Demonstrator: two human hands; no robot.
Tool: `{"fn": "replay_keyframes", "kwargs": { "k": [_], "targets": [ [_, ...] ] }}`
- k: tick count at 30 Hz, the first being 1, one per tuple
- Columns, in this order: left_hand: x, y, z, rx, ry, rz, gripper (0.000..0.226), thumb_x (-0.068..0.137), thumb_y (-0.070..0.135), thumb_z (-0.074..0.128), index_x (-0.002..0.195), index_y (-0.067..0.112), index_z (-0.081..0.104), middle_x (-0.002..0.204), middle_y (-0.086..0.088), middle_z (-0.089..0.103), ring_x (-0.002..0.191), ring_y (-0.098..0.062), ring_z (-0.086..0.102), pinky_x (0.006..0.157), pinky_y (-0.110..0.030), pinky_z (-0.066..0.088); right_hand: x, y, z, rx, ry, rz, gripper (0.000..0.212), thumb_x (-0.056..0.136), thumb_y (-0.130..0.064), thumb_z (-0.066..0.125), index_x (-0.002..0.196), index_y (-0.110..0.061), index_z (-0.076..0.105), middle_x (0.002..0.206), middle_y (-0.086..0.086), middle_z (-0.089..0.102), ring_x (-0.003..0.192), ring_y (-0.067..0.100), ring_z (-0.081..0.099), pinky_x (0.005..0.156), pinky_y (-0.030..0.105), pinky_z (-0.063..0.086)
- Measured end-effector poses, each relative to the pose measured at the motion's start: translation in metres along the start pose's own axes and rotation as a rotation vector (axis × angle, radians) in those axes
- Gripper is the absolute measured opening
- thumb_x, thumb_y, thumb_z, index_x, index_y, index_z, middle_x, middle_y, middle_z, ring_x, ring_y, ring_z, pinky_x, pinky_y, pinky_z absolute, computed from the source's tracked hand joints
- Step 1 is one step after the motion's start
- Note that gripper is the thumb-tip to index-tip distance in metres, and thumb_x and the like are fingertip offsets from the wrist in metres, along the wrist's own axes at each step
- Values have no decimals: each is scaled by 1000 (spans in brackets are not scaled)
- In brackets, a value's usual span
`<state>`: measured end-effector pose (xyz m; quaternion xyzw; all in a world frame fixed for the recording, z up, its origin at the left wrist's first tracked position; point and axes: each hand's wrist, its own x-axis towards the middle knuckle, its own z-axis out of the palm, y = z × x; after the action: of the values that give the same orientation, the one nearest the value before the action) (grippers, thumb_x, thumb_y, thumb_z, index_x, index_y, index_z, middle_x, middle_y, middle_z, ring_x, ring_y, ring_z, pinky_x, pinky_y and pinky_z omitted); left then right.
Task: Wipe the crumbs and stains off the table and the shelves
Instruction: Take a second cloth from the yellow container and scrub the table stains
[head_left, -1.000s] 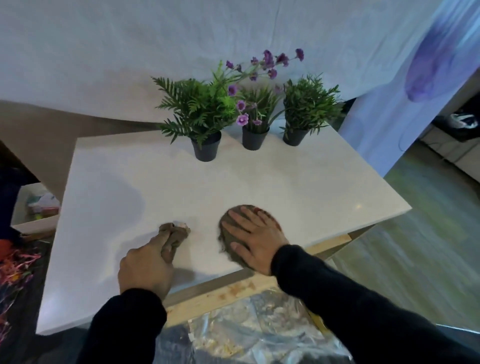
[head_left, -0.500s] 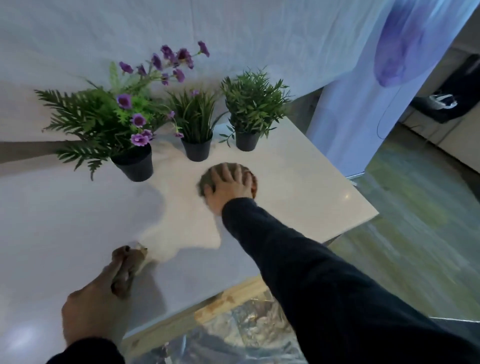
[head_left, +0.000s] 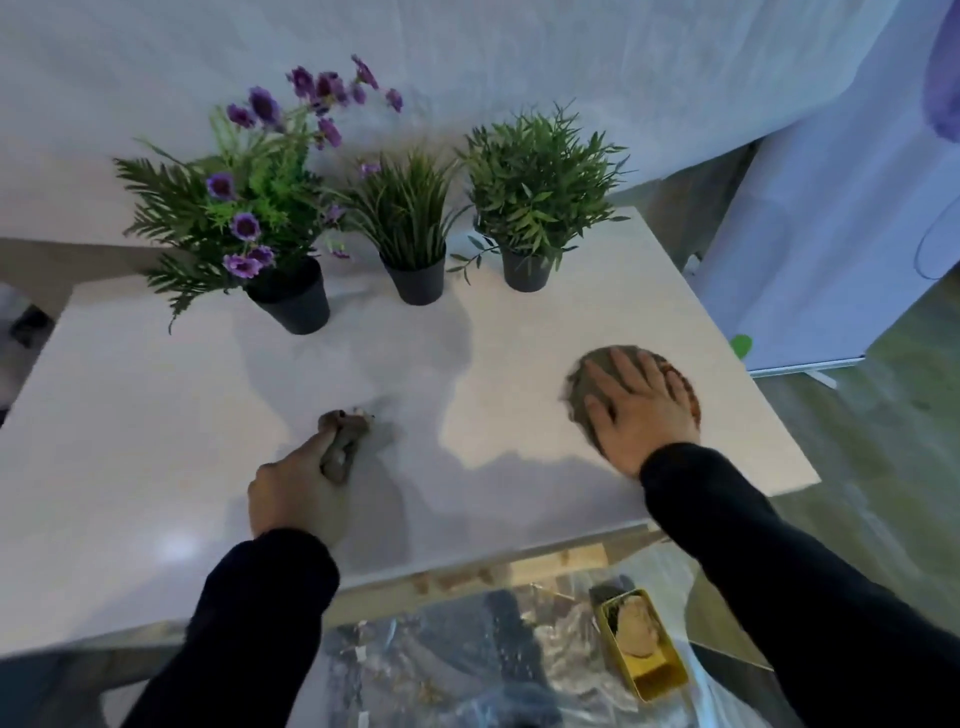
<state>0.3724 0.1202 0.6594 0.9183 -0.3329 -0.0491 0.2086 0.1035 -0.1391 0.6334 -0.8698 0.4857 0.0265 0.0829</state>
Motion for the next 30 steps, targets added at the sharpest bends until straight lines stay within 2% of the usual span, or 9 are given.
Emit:
{"fn": "replay_keyframes", "kwargs": {
  "k": [3,5,9,11,16,20,23,27,30],
  "targets": [
    [-13,16,11,6,-9,11,34,95,21,52,123,32,66,84,-17,72,75,-42,61,65,-36,47,29,9,-4,82,15,196,59,100,-54,21,158,-44,16,170,-7,7,156,28,2,124,55,6],
    [-20,16,13,-37,-26,7,37,95,20,50,126,32,65,81,-15,72,72,-40,62,66,-38,53,24,-19,0,110,27,194,57,101,-50,22,158,-43,17,170,-6,8,156,31,1,123,57,5],
    [-33,34,23,-106,-48,77,37,95,19,48,123,36,67,86,-7,75,74,-34,63,67,-31,51,-47,-89,25,122,18,-134,51,103,-44,26,153,-41,36,168,-11,19,156,25,6,125,51,6],
    [-38,29,23,-161,-33,75,36,97,19,50,125,33,68,97,-3,77,84,-30,68,73,-22,45,-94,-102,34,165,79,-279,48,102,-39,28,143,-36,53,162,-10,36,154,24,21,124,47,11],
    [-56,34,18,-319,-86,57,28,97,23,58,121,27,71,99,5,76,91,-14,69,72,3,32,-149,-79,52,370,210,-315,38,99,-29,36,115,-26,70,137,-9,64,141,17,44,118,37,20],
    [-86,39,15,-480,-97,52,27,95,29,64,121,28,70,107,7,75,98,-13,68,89,-24,49,-180,-71,53,531,197,-250,40,102,-28,35,121,-19,69,135,-6,65,141,15,44,116,33,31],
    [-104,36,15,-700,-187,-83,28,94,30,67,121,31,70,107,6,75,99,-12,70,94,-37,56,-220,-62,67,724,195,-15,31,104,-24,43,122,-20,68,124,-2,70,121,14,60,101,27,45],
    [-141,43,18,-987,-300,-104,24,96,14,67,112,32,69,90,12,75,82,6,70,74,-11,53,-272,-27,114,1236,157,669,19,105,-21,51,98,-24,68,105,2,73,102,22,66,103,43,50],
    [-169,42,36,-1082,-428,-89,33,95,10,67,123,26,63,104,12,73,92,3,69,86,-14,53,-299,-9,127,1704,263,1037,20,105,-24,51,103,-24,71,107,6,73,98,24,67,101,41,50]
  ]
}}
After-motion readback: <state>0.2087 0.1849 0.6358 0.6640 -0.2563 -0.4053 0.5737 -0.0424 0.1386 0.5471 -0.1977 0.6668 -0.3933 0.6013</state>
